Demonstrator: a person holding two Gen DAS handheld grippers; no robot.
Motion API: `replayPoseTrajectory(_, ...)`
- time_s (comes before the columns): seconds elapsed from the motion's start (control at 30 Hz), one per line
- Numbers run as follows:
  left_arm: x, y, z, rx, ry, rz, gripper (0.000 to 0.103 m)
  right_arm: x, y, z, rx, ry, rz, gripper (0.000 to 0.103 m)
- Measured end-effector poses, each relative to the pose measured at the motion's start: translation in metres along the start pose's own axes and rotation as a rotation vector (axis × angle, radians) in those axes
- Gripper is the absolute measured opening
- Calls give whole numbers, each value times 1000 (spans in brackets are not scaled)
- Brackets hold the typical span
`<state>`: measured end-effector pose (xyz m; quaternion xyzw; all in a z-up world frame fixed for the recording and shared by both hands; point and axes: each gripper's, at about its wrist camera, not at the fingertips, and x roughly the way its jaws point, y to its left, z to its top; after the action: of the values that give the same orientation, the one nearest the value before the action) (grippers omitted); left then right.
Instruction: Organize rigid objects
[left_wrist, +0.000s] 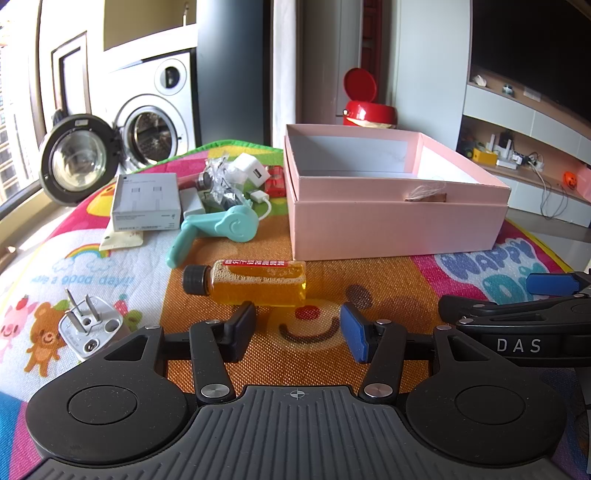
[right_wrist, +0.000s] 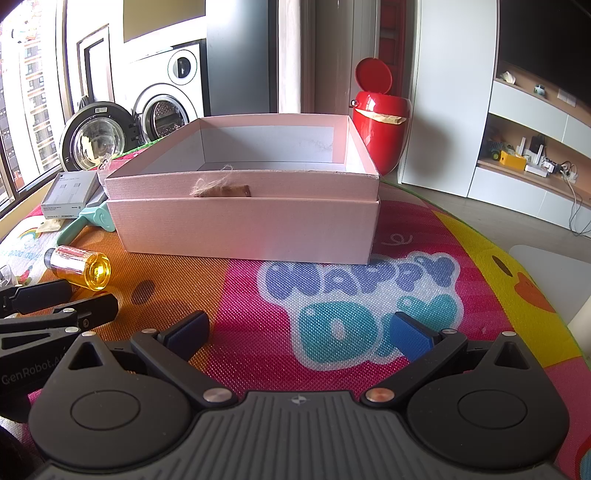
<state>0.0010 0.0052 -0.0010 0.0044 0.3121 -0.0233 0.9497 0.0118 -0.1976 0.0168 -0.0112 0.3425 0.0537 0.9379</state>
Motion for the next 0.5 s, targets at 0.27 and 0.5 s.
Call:
replayPoseTrajectory(0.27,-3,-1,3,6,0,5,57,0,0,0,0,0,0,103)
replayPoseTrajectory(0.5,-3,-1,3,6,0,5,57,0,0,0,0,0,0,103)
